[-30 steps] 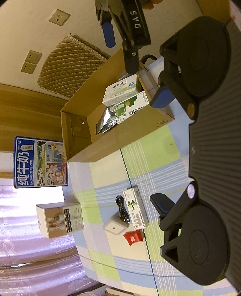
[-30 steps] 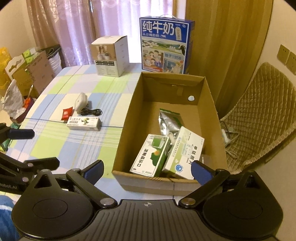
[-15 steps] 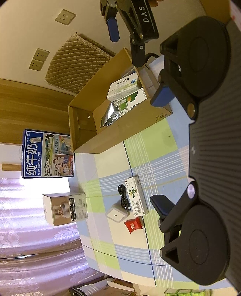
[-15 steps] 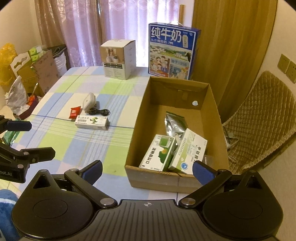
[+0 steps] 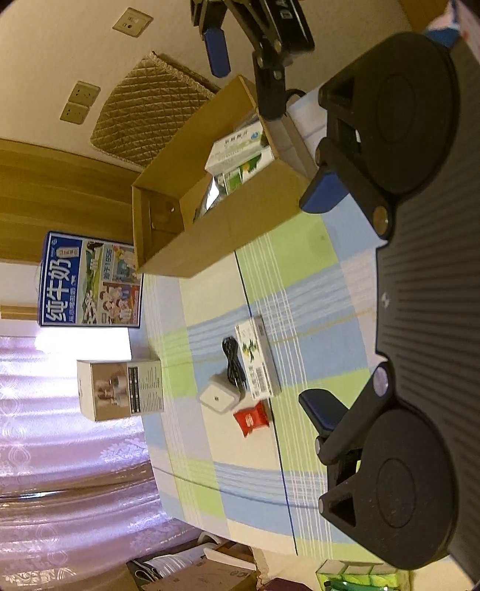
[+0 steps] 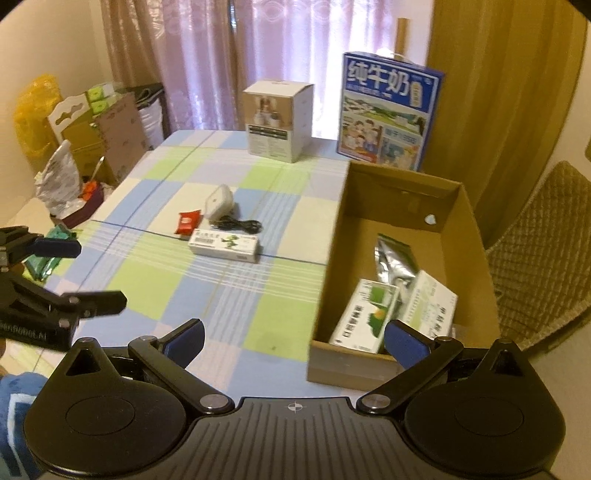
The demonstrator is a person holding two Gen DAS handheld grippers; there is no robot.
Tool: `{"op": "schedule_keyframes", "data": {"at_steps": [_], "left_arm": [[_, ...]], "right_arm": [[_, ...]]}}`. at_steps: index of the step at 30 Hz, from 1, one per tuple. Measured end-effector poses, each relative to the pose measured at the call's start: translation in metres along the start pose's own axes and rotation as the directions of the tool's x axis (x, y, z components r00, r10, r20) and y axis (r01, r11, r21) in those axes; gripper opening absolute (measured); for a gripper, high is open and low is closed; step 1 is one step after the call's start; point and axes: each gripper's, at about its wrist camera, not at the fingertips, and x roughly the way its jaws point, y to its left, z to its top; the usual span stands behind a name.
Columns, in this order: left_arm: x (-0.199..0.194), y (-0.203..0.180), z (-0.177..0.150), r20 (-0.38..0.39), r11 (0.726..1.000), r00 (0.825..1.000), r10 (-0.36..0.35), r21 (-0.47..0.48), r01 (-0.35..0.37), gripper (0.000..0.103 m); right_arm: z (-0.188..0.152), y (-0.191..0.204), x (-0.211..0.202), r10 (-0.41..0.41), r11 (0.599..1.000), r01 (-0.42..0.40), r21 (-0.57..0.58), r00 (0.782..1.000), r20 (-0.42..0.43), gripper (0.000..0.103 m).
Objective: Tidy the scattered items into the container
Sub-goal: 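Withdraw both open tools from the cardboard box back over the table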
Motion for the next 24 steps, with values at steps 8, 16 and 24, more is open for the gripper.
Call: {"op": "schedule_keyframes", "data": {"at_steps": [8,16,24], "left_arm": [[-0.003,0.063,-0.006,-0.02,0.995,0.995,0.099,-0.006,-0.099,0.1],[0.015,0.103,-0.012,-0.051,0.992,0.99,0.129,0.017,-0.128,0.099],[0.047,0.121,-0.005,-0.082,0.992,0.99,0.113,0.059,-0.108,0.099]], "right_arm": [[0.01,0.026,0.026,0.043,0.998,-0.044,-0.05,0.999,-0.018,0.101],[0.019,0.053,0.059,0.067,0.986,-0.071,-0.151,0.997,-0.027,0.101],[0.029,0.067,0.096,0.068,0.964,-0.072,-0.255,0.997,-0.023,0.101]]}}
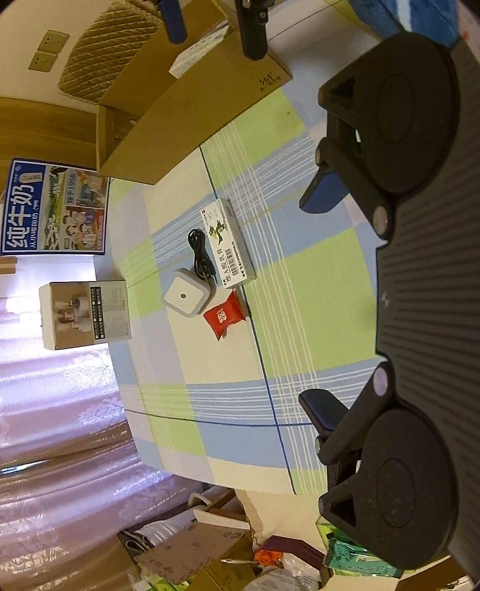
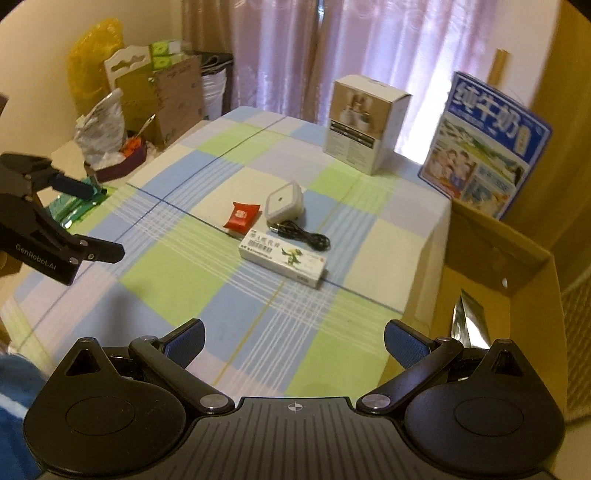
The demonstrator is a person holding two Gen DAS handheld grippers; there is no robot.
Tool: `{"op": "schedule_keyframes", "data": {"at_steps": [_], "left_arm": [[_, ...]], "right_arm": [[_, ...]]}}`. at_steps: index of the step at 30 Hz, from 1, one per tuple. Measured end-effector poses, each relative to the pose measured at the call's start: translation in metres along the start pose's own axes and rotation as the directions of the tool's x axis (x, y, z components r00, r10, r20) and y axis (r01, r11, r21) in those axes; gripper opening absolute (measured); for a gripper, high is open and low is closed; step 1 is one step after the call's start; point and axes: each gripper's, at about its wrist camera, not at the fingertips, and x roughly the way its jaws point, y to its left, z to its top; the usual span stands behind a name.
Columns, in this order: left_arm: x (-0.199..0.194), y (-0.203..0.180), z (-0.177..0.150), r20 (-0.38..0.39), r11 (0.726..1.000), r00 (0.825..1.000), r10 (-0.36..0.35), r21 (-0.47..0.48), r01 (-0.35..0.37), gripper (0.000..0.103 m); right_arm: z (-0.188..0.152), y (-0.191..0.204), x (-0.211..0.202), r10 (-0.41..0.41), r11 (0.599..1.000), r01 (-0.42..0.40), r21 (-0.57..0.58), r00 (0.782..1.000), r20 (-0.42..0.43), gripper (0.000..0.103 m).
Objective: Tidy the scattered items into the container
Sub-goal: 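Withdraw both open tools from the cardboard box back over the table, then reach the left tool to the red packet while the right tool reaches the white tube box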
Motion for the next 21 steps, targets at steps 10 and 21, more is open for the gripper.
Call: {"op": "schedule_keyframes", "data": {"at_steps": [10,21], "left_arm": [[0.053,0.013,0.021,-0.033,0.999,0.999,-0.039,0.023,0.039,0.099],[0.109,0.031,0.052,-0.062,0.993,0.993,-0.104,0.045,0.107,0.098]], "right_arm": [[0.022,0.006,0.058,0.014,0.981,-0.018,-0.191,1.0,-0.024,0.1],[0.032,0.002,0.12,0.051,0.903,-0.08,-0.423,0.996,-0.079,0.079]]}}
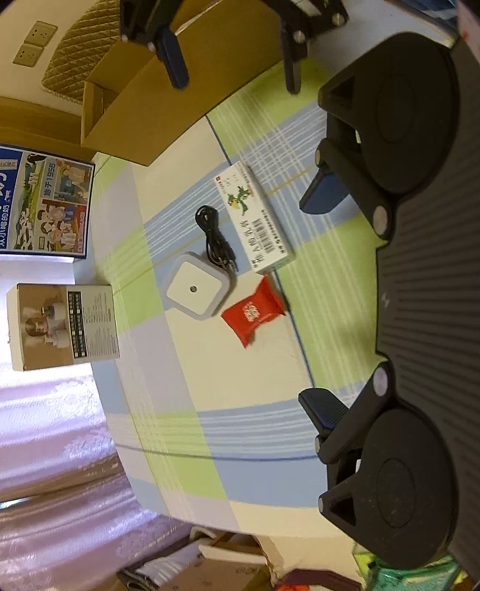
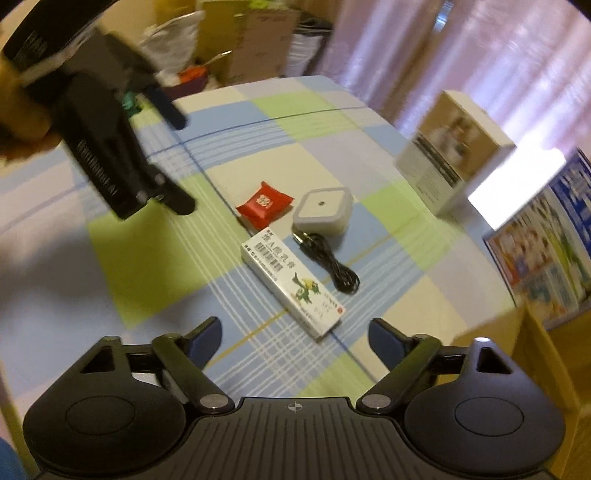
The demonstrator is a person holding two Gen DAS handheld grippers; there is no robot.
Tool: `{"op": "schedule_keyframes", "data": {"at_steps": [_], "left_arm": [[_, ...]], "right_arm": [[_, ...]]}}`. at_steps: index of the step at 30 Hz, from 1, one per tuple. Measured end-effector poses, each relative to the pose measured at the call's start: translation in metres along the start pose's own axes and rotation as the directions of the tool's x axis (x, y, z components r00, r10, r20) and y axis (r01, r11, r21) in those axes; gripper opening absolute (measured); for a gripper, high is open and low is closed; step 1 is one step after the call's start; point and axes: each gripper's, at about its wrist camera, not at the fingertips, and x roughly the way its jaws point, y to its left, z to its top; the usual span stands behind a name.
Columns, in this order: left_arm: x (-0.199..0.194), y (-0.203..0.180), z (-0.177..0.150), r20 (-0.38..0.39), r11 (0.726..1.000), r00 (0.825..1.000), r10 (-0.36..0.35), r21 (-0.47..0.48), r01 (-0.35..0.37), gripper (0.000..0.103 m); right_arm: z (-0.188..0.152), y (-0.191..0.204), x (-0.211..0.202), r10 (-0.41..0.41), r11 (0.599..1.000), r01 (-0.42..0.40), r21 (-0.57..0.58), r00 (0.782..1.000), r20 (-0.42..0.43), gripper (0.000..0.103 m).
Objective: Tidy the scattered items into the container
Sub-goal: 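Reach the left tool to the red packet while the right tool reaches the white tube box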
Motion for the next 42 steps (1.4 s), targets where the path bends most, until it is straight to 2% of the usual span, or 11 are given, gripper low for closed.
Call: {"op": "schedule_keyframes", "data": {"at_steps": [2,6,11,15,19,23,26,29,33,36,42], "left_arm": [[0.011,0.002,0.004,-0.015,1.0,1.0,-0.027,0.015,0.028,0.097],[0.03,0.006,0.009,-0.035,0.998,0.999,-0.03,0.052,0.031,0.096],[0.054,0.014,0.013,-0.046,0.998,0.998,-0.046,0.038,0.047,0.094],[0.07,0.021,0.02,-0.045,0.997,0.996,-0.075,-0.006,0.074,0.089],[0.084,0.026,0.028,-0.047,0.996,0.995,-0.084,-0.042,0.082,0.089],[0.097,0.026,0.033,-0.051,0.996,0.995,-0.081,-0.042,0.079,0.088],[0.108,0.025,0.035,-0.062,0.996,0.994,-0.085,-0.035,0.083,0.08],[0.113,0.028,0.037,-0.053,0.993,0.993,-0.105,-0.055,0.102,0.082],[0.116,0.032,0.039,-0.042,0.993,0.994,-0.103,-0.067,0.1,0.073],[0.119,0.031,0.038,-0.058,0.997,0.996,-0.068,-0.04,0.066,0.055],[0.121,0.031,0.028,-0.064,0.999,0.997,-0.045,-0.004,0.045,0.035]], "right_arm": [[0.0,0.0,0.011,-0.002,0.998,0.002,-0.057,1.0,0.0,0.077],[0.002,-0.002,0.033,0.006,0.99,-0.007,-0.14,1.0,-0.009,0.075],[0.001,-0.003,0.055,0.023,0.975,-0.029,-0.221,0.999,-0.032,0.073],[0.003,-0.011,0.071,0.032,0.971,-0.04,-0.237,0.999,-0.038,0.07],[0.007,-0.017,0.084,0.047,0.966,-0.056,-0.251,0.998,-0.042,0.068],[0.01,-0.019,0.097,0.05,0.96,-0.061,-0.272,0.998,-0.046,0.068],[0.011,-0.018,0.107,0.057,0.954,-0.071,-0.29,0.997,-0.055,0.067],[0.013,-0.018,0.115,0.059,0.95,-0.075,-0.304,0.996,-0.061,0.066],[0.014,-0.018,0.121,0.073,0.954,-0.089,-0.287,0.995,-0.067,0.059],[0.013,-0.018,0.124,0.08,0.954,-0.096,-0.284,0.994,-0.07,0.054],[0.014,-0.018,0.126,0.086,0.964,-0.099,-0.245,0.994,-0.062,0.047]]}}
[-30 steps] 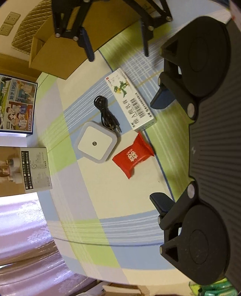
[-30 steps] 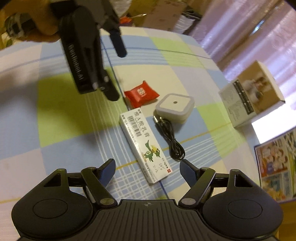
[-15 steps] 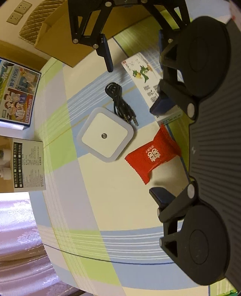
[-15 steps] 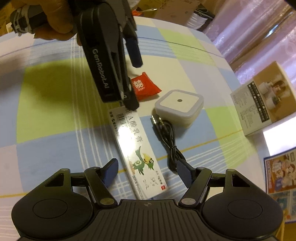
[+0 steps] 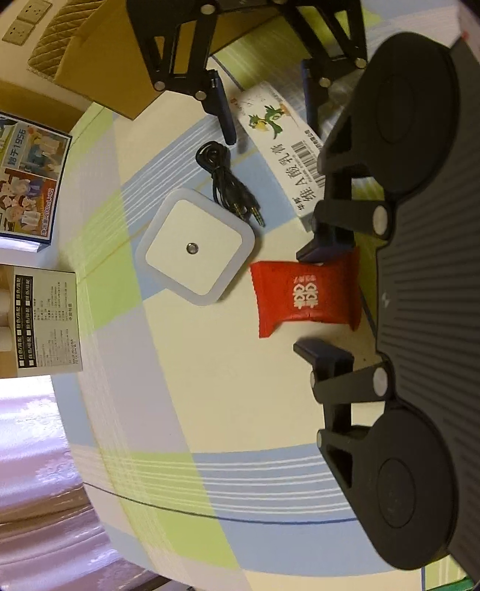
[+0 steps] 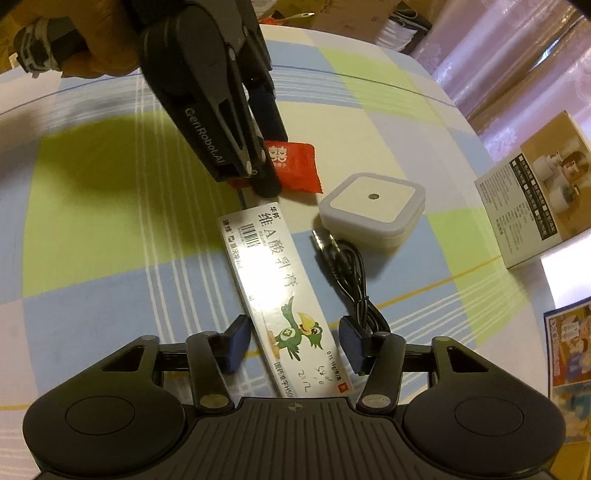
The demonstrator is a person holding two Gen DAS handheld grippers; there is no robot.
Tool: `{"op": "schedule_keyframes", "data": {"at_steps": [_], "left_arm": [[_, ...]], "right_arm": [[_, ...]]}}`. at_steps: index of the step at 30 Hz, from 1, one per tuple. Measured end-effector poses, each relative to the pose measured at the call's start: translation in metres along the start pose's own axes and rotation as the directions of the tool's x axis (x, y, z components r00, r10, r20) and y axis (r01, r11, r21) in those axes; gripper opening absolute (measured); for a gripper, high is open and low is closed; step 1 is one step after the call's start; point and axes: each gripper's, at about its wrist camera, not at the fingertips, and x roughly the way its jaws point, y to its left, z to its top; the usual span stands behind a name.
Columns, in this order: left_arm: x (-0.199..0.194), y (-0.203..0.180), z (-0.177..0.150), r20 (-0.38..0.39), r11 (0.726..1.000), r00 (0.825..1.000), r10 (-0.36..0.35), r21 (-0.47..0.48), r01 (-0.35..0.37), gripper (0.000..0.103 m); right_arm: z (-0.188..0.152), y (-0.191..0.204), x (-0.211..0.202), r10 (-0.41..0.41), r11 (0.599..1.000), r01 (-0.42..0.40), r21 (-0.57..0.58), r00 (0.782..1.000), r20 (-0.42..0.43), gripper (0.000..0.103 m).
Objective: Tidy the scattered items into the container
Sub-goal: 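Reach the left tool to the red packet while the right tool reaches the white tube box, then grasp the red packet with the left tool while the right tool grasps the white tube box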
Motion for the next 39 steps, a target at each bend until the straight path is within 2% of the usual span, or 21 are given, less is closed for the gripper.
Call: {"op": "schedule_keyframes", "data": {"at_steps": [2,4,7,11,13,16,23,28,30,32,34,36,39], "left_arm": [[-0.001,-0.001,-0.001,0.0,1.0,1.0,0.015,0.015,-0.015,0.027],[-0.002,-0.002,-0.003,-0.005,0.999,1.0,0.017,0.029,-0.017,0.026],[-0.008,-0.006,-0.01,-0.012,0.998,1.0,0.023,0.056,-0.022,0.025],[-0.018,-0.016,-0.03,-0.028,0.993,0.999,0.03,0.115,-0.027,0.025],[-0.026,-0.024,-0.042,-0.038,0.989,0.999,0.031,0.148,-0.025,0.024],[-0.04,-0.036,-0.062,-0.046,0.986,0.999,0.013,0.169,-0.005,0.024],[-0.078,-0.074,-0.112,-0.046,0.965,0.997,-0.055,0.255,0.065,0.024],[-0.089,-0.095,-0.142,-0.074,0.952,0.995,-0.069,0.294,0.088,0.025],[-0.092,-0.098,-0.149,-0.062,0.949,0.996,-0.065,0.305,0.081,0.028],[-0.093,-0.1,-0.151,-0.053,0.95,0.997,-0.054,0.306,0.068,0.036],[-0.094,-0.1,-0.154,-0.037,0.948,0.999,-0.04,0.314,0.049,0.039],[-0.095,-0.101,-0.156,-0.025,0.947,0.999,-0.026,0.321,0.033,0.039],[-0.095,-0.101,-0.157,-0.012,0.95,1.0,-0.02,0.313,0.023,0.039]], "right_arm": [[0.001,0.002,-0.001,-0.002,1.0,0.002,0.012,1.0,-0.004,0.045],[0.001,0.004,-0.004,0.004,0.999,-0.003,0.036,1.0,-0.015,0.043],[-0.001,0.005,-0.01,0.039,0.991,-0.034,0.128,0.999,-0.037,0.041],[-0.008,0.011,-0.022,0.057,0.967,-0.033,0.254,0.995,-0.086,0.038],[-0.013,0.013,-0.028,0.092,0.938,-0.051,0.343,0.99,-0.104,0.036],[-0.026,0.022,-0.04,0.153,0.874,-0.084,0.478,0.982,-0.108,0.035],[-0.055,0.06,-0.078,0.223,0.768,-0.1,0.632,0.968,-0.117,0.035],[-0.064,0.086,-0.092,0.206,0.766,-0.087,0.637,0.972,-0.116,0.037],[-0.065,0.091,-0.093,0.18,0.769,-0.066,0.636,0.977,-0.117,0.041],[-0.065,0.094,-0.095,0.149,0.778,-0.048,0.627,0.983,-0.11,0.052],[-0.067,0.098,-0.096,0.138,0.785,-0.048,0.618,0.985,-0.099,0.058],[-0.07,0.099,-0.099,0.129,0.784,-0.05,0.618,0.988,-0.084,0.059],[-0.073,0.094,-0.099,0.117,0.763,-0.057,0.644,0.992,-0.051,0.059]]}}
